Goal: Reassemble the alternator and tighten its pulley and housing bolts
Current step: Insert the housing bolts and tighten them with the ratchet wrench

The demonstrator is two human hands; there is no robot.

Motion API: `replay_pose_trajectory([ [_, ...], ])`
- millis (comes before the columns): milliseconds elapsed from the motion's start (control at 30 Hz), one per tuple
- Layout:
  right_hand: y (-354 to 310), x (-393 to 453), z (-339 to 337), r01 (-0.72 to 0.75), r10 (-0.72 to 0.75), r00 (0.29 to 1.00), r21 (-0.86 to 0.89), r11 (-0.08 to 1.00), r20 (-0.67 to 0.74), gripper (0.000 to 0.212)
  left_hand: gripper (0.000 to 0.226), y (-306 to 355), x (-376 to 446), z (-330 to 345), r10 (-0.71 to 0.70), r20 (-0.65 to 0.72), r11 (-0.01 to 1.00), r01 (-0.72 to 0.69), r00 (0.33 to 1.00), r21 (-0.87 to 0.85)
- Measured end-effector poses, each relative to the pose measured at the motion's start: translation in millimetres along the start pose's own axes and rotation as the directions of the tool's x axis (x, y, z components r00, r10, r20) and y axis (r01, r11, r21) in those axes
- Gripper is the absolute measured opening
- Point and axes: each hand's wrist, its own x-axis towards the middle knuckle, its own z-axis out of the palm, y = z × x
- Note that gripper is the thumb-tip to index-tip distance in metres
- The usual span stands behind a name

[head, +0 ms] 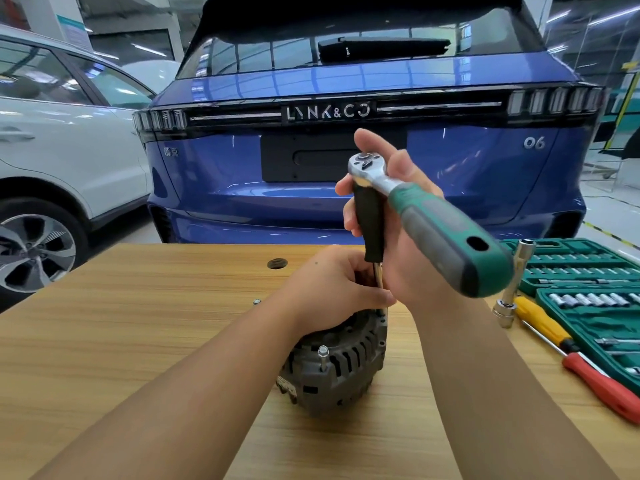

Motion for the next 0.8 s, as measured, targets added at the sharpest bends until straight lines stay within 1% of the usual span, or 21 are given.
replay_pose_trajectory([
  [33, 1, -1, 0, -0.006, 0.005, 1.000, -0.006, 1.000, -0.019, 0.037, 0.020, 1, 0, 1, -0.001, -0.001, 1.000, 0.001, 1.000, -0.025],
  [100, 1, -5, 2, 0.029, -0.033, 0.998, -0.062, 0.998, -0.058, 0.037, 0.024, -1, 1, 1, -0.009, -0.015, 0.998, 0.008, 1.000, -0.057],
  [167, 1, -7, 5, 0.102, -0.130, 0.981, -0.186, 0.977, -0.145, 0.033, 0.012, -2, 2, 1, -0.016, 0.003, 1.000, 0.016, 1.000, 0.021],
  [233, 1, -7, 7, 0.129, -0.208, 0.944, -0.292, 0.948, -0.257, 0.022, 0.004, -1, 2, 1, -0.009, 0.015, 0.997, 0.008, 1.000, 0.075],
  [300, 1, -4, 3, 0.097, -0.199, 0.920, -0.298, 0.950, -0.336, 0.019, 0.007, -1, 4, 2, -0.018, 0.013, 0.996, 0.017, 1.000, 0.086],
  [333, 0, -3, -1, 0.076, -0.161, 0.930, -0.255, 0.964, -0.331, 0.015, 0.009, 0, 5, 2, -0.029, 0.016, 0.995, 0.028, 0.999, 0.094],
  [367, -2, -3, -4, 0.061, -0.111, 0.954, -0.181, 0.982, -0.280, 0.009, 0.010, 0, 5, 2, -0.039, 0.019, 0.994, 0.036, 0.999, 0.104],
  [400, -3, -3, -6, 0.057, -0.077, 0.978, -0.104, 0.993, -0.194, 0.013, 0.010, -1, 6, 2, -0.045, 0.021, 0.993, 0.042, 0.999, 0.110],
  [433, -3, -4, -8, 0.066, -0.070, 0.992, -0.038, 0.997, -0.103, 0.024, 0.010, -1, 6, 2, -0.046, 0.017, 0.993, 0.044, 0.999, 0.107],
  [467, -1, -4, -9, 0.094, -0.094, 0.995, -0.001, 0.996, -0.029, 0.033, 0.009, -2, 6, 2, -0.044, 0.013, 0.994, 0.042, 0.999, 0.100],
  [500, 2, -3, -9, 0.137, -0.137, 0.990, -0.010, 0.990, 0.010, 0.040, 0.008, -2, 5, 2, -0.039, 0.009, 0.995, 0.038, 0.999, 0.095],
  [533, 5, -3, -8, 0.184, -0.183, 0.983, -0.057, 0.981, 0.026, 0.044, 0.007, -2, 5, 1, -0.031, 0.008, 0.995, 0.031, 0.999, 0.091],
  [600, 13, -2, -5, 0.248, -0.246, 0.969, -0.181, 0.952, 0.034, 0.045, 0.006, -3, 4, 1, -0.011, 0.000, 0.997, 0.011, 1.000, 0.081],
  [633, 15, -2, -4, 0.259, -0.257, 0.966, -0.216, 0.941, 0.039, 0.045, 0.008, -3, 3, 1, 0.001, -0.007, 0.998, 0.000, 1.000, 0.070],
  [733, 18, -1, -5, 0.263, -0.253, 0.965, -0.190, 0.946, 0.075, 0.050, 0.015, -3, 3, 1, 0.020, -0.022, 0.997, -0.018, 1.000, 0.075],
  [800, 14, 2, -9, 0.209, -0.200, 0.976, -0.114, 0.971, 0.081, 0.046, 0.014, -3, 3, 1, 0.003, -0.019, 0.997, -0.001, 1.000, 0.080],
])
